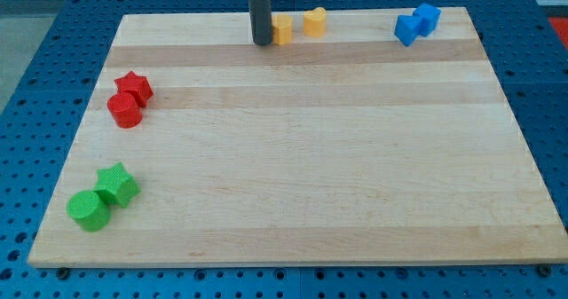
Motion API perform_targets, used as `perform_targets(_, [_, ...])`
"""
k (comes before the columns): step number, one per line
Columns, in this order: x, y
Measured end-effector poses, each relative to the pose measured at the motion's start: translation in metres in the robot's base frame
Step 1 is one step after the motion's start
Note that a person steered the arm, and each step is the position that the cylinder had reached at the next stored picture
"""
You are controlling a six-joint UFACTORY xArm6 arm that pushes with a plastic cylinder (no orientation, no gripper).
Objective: Push the yellow hexagon to the top center of the board
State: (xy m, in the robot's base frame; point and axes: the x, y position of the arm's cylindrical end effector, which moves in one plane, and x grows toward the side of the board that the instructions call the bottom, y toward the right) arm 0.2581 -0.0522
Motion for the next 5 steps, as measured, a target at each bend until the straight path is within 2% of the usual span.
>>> perform_targets(4, [-0.009,0.010])
perform_targets(5, [-0.002,-0.016])
